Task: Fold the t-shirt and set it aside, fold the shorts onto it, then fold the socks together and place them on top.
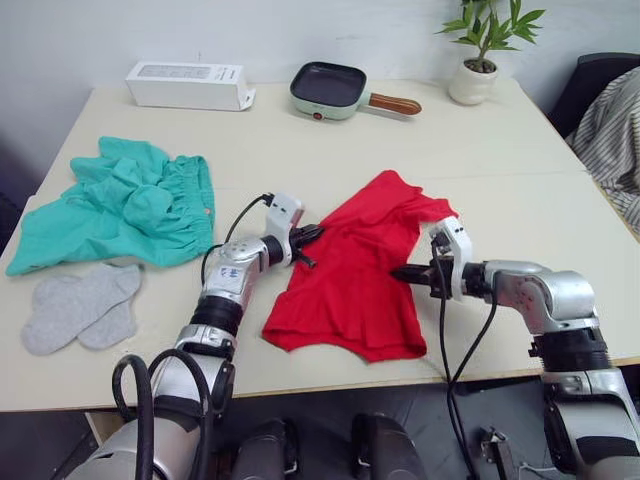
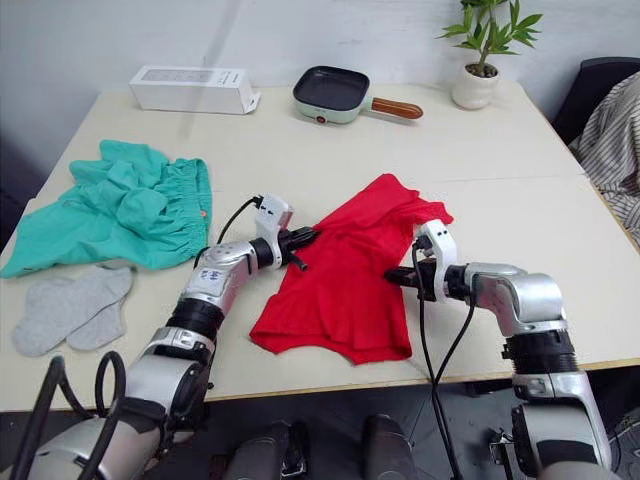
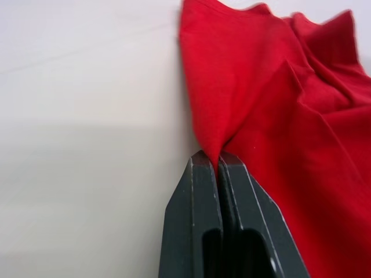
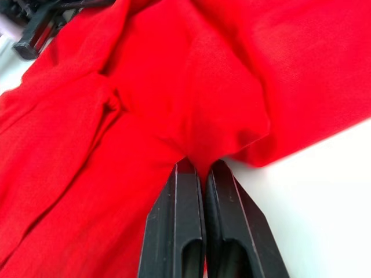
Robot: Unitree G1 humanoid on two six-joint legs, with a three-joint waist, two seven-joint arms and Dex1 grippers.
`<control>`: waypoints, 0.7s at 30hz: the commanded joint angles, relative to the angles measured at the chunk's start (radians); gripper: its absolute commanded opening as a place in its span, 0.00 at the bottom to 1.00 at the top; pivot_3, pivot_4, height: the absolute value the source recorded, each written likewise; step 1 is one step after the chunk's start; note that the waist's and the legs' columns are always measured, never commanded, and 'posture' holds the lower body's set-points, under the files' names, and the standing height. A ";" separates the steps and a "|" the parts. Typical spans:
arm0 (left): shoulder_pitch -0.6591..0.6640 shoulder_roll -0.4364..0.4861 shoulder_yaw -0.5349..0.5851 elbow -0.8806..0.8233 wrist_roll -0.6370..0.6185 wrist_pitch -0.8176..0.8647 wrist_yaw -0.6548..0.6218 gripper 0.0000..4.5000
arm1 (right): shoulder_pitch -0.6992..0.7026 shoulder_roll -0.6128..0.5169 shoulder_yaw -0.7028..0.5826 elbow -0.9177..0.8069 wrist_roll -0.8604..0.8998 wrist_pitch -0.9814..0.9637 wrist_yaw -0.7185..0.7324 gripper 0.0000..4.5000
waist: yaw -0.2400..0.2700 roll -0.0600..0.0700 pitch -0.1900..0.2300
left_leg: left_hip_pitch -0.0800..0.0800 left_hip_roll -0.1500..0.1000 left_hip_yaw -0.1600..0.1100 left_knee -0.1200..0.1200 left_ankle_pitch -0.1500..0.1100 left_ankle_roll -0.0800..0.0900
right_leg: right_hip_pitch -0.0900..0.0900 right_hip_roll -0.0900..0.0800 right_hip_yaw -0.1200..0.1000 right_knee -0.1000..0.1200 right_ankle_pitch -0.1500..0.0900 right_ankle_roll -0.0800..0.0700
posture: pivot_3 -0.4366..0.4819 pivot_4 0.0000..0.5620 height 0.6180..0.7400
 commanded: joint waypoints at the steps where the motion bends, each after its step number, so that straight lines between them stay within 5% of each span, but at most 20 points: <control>1: 0.067 -0.005 0.032 -0.173 -0.018 0.072 0.095 0.00 | -0.079 0.012 0.037 0.127 -0.063 -0.119 0.051 0.01 | 0.002 0.000 0.000 | 0.000 0.000 0.000 0.000 0.000 0.001 | 0.000 0.000 0.000 0.000 0.000 0.000 | 0.48 0.27 1.00; 11: 0.173 0.033 0.032 -0.344 -0.040 0.166 0.123 0.00 | -0.175 0.080 0.029 0.294 -0.092 -0.149 0.105 0.01 | 0.004 0.000 0.000 | 0.000 -0.001 0.000 0.001 0.001 0.001 | 0.001 -0.001 0.000 0.000 0.001 0.001 | 0.48 0.27 1.00; 15: 0.206 0.115 -0.009 -0.413 -0.054 0.193 0.004 0.15 | -0.109 0.020 0.003 0.174 -0.061 -0.137 0.161 0.20 | 0.004 0.000 0.000 | 0.000 0.000 0.000 0.000 0.000 0.000 | 0.001 -0.001 0.000 -0.001 0.001 0.001 | 0.48 0.27 1.00; 17: 0.245 0.189 -0.038 -0.470 -0.030 0.177 -0.050 0.30 | -0.047 -0.032 -0.021 0.101 -0.062 -0.233 0.206 0.38 | 0.004 0.000 0.000 | 0.000 0.000 -0.001 -0.001 0.000 -0.001 | 0.000 0.000 0.000 -0.001 0.001 0.001 | 0.48 0.27 1.00; 21: 0.367 0.380 -0.084 -0.613 0.016 0.000 -0.199 0.58 | 0.090 -0.166 -0.035 0.092 -0.179 -0.730 0.311 0.68 | 0.005 0.001 0.000 | 0.000 -0.001 0.000 -0.003 -0.002 -0.002 | 0.000 0.001 -0.001 -0.005 0.000 0.001 | 0.48 0.27 1.00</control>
